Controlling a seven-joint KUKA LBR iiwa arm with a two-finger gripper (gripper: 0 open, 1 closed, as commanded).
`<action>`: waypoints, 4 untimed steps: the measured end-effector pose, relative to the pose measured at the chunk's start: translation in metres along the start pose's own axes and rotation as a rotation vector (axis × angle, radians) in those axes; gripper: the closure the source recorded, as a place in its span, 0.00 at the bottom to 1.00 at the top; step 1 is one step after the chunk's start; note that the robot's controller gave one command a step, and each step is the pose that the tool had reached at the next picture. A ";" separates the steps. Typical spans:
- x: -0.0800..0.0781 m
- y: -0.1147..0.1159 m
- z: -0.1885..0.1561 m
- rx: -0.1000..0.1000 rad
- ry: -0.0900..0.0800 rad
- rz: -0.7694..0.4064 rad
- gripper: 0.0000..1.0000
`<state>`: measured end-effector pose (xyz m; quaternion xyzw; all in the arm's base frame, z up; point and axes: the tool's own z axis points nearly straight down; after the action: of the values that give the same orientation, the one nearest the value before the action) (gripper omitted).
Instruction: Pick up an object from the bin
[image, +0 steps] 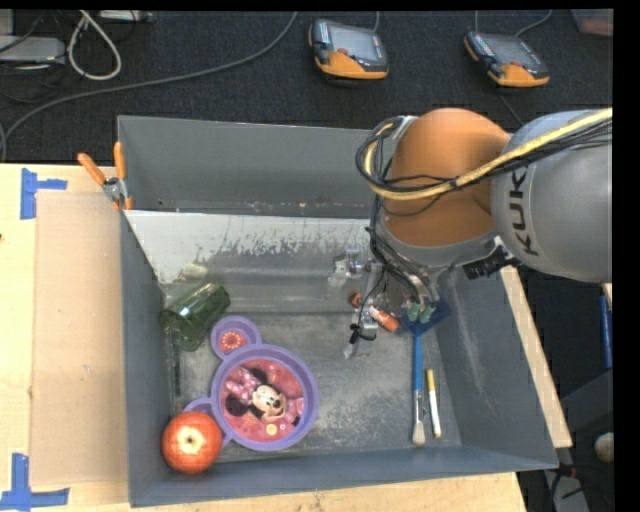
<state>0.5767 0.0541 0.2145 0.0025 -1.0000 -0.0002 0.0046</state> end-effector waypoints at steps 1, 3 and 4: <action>-0.002 0.000 -0.004 0.000 -0.008 0.001 0.00; -0.031 0.100 0.075 0.001 -0.015 -0.043 0.00; -0.046 0.130 0.109 -0.002 -0.013 0.114 0.00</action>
Offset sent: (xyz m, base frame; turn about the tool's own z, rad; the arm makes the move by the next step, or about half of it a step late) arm 0.0191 0.0746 -0.1445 -0.0977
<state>0.6206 0.1847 0.1048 -0.0545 -0.9985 -0.0008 -0.0018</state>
